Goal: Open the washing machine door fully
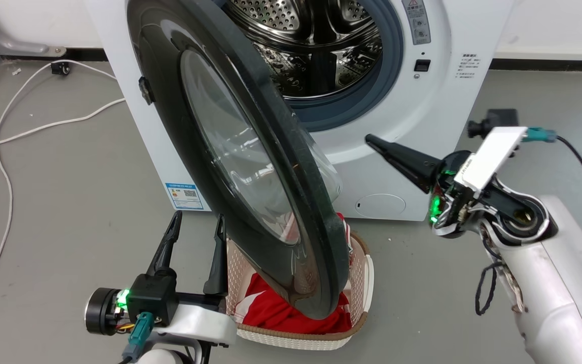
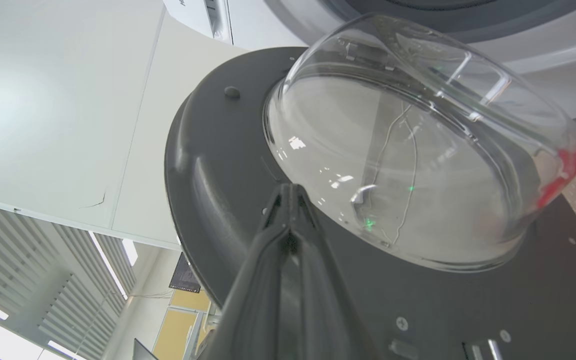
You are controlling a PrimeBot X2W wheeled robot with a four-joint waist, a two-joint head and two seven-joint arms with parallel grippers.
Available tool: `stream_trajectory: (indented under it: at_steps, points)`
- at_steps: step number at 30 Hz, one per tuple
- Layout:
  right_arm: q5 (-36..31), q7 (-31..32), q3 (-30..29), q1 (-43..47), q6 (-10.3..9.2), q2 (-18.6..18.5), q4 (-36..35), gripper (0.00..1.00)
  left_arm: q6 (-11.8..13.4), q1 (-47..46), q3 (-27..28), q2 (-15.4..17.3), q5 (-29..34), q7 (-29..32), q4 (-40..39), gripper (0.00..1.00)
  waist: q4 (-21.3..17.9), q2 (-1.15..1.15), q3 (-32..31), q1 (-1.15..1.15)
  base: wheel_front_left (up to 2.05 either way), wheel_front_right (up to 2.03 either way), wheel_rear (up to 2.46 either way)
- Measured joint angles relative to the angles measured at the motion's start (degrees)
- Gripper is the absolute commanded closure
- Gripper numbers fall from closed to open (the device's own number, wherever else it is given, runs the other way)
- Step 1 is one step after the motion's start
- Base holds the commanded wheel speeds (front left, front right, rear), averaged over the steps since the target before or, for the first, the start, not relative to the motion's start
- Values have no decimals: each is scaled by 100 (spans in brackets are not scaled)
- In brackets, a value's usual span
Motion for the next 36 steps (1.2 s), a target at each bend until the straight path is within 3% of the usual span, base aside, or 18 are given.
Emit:
stream_trajectory:
  at_steps: [8,15,17,18,22,27,36]
  points:
    - [-664,-1914,-709,1031,0,-334,-1040,100,37,34,138,0,0,0,-20,0,-137,0,-25,0,0,0,0]
    - [-945,-3064,-1386,2275,0,-522,-1727,100,36,77,245,-2,33,0,-18,0,-251,0,-60,0,0,0,0]
    - [-1103,-3327,-1492,2634,0,-537,-1903,52,36,92,265,-1,34,0,-18,0,-272,0,-58,1,0,0,0]
    - [-1148,-3451,-1545,2799,0,-522,-1994,0,36,95,277,-1,34,0,-14,0,-282,0,-58,1,0,0,0]
    - [-1597,-4056,-1708,3389,0,-411,-2360,0,34,97,325,-2,34,0,-13,0,-319,0,-65,1,0,0,0]
    - [-2609,-4727,-1827,3897,0,-189,-2643,0,2,111,371,-2,43,0,3,0,-367,0,-88,1,0,0,0]
    - [-6133,-5127,-2350,4083,0,225,-3253,0,-13,120,402,0,76,0,47,0,-451,0,-110,1,0,0,0]
